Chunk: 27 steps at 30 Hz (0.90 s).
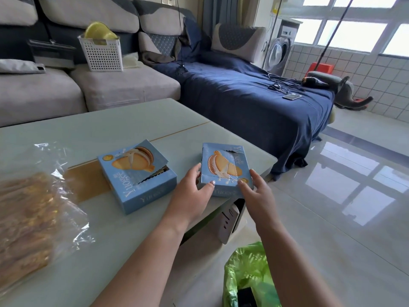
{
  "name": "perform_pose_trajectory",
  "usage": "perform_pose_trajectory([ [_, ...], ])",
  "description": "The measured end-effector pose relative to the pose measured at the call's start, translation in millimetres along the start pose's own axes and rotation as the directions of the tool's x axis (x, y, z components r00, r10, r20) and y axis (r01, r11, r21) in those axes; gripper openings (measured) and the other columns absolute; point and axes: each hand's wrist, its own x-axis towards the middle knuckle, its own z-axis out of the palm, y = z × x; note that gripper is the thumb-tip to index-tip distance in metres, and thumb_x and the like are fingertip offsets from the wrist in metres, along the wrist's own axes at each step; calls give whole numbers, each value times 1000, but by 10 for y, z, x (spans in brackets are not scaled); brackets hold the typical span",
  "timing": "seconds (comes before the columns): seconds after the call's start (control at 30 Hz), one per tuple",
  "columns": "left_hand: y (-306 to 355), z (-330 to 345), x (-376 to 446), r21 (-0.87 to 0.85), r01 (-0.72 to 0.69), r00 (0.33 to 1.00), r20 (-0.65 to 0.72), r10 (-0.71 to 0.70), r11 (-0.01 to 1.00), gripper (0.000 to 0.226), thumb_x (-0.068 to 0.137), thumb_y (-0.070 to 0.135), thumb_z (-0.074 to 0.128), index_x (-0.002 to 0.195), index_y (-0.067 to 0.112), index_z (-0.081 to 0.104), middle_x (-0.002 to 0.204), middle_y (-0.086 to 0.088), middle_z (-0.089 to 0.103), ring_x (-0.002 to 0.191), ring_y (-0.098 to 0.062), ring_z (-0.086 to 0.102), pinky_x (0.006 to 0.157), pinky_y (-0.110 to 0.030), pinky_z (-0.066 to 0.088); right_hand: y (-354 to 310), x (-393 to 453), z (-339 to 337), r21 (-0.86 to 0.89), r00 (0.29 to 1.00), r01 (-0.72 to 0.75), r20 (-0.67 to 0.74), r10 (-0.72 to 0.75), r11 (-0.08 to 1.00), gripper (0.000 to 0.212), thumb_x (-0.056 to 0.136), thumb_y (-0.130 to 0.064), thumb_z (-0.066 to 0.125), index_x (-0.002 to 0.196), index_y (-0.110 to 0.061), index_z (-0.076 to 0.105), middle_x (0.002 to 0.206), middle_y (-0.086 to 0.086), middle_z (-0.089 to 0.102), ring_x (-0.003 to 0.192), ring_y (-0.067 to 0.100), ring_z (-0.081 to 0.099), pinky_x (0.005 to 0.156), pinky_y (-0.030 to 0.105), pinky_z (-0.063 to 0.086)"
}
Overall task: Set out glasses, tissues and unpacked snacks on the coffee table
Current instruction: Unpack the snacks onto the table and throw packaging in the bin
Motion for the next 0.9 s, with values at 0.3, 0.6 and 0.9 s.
perform_pose_trajectory([
  [0.3, 56, -112, -53, 3, -125, 990, -67, 125, 992, 51, 93, 28, 54, 141, 27, 36, 137, 10, 45, 125, -3, 42, 85, -4, 36, -262, -51, 179, -208, 959, 210, -146, -243, 955, 53, 91, -34, 57, 139, -21, 42, 144, 0, 43, 135, 18, 36, 109, 41, 34],
  [0.6, -264, -923, -200, -386, -133, 717, -674, -180, 913, 32, 89, 25, 56, 119, 33, 48, 125, 14, 49, 116, -6, 49, 99, -25, 36, -729, -356, 1140, -152, 878, 439, 280, -387, 886, 41, 93, -30, 54, 134, -30, 49, 148, -8, 36, 133, 5, 34, 100, 17, 28],
  [0.9, -409, -963, -114, -352, 51, 827, -510, -237, 935, 49, 85, 31, 55, 133, 26, 45, 130, 4, 57, 112, -13, 57, 101, -35, 42, -762, -246, 1421, -250, 928, 227, 350, -130, 941, 45, 90, -35, 58, 133, -23, 52, 118, 0, 63, 99, 13, 57, 83, 24, 40],
])
